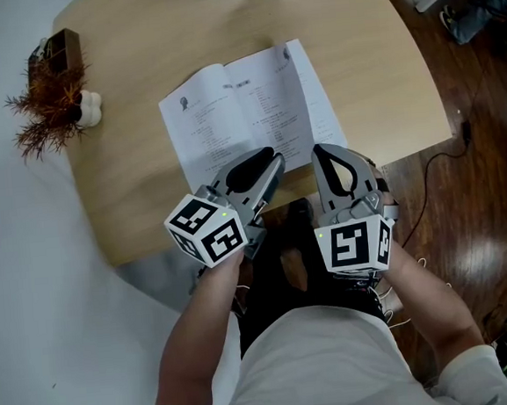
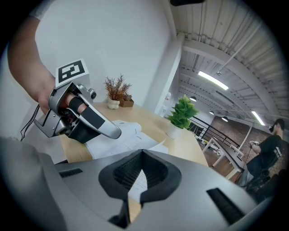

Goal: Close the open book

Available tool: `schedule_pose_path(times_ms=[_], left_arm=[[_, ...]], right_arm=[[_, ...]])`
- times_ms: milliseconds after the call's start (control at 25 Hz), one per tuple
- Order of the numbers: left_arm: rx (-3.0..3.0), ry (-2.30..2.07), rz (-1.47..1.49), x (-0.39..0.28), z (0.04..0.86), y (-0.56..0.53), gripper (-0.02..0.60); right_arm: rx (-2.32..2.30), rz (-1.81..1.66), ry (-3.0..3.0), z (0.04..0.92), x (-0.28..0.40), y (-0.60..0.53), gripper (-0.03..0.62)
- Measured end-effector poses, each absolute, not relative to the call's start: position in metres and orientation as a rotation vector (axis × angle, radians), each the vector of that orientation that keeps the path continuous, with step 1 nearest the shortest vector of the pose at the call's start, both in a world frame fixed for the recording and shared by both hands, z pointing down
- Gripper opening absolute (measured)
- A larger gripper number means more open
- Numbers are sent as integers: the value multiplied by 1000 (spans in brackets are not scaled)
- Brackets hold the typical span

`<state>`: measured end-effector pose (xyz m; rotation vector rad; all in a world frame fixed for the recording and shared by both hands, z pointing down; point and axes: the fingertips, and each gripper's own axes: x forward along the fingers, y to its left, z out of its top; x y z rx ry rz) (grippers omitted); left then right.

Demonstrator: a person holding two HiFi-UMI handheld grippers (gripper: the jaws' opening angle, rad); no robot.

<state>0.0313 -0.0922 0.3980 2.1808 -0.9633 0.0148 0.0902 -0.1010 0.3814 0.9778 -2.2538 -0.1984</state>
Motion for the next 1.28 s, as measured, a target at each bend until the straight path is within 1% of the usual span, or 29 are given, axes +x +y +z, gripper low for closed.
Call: schedule_pose_path(times_ms=[440,920,1280], left_arm=[[2165,-947,56,48,410,-95,61],[2150,-965,102,55,419,-92,61],[2132,-967,107,61,418,-88,61]], right_arm=[[994,-95,-2215,414,117,-108,2],[1007,-46,-2202,434,130,-108,2],[1094,200,-2220,449,148,-112,3]])
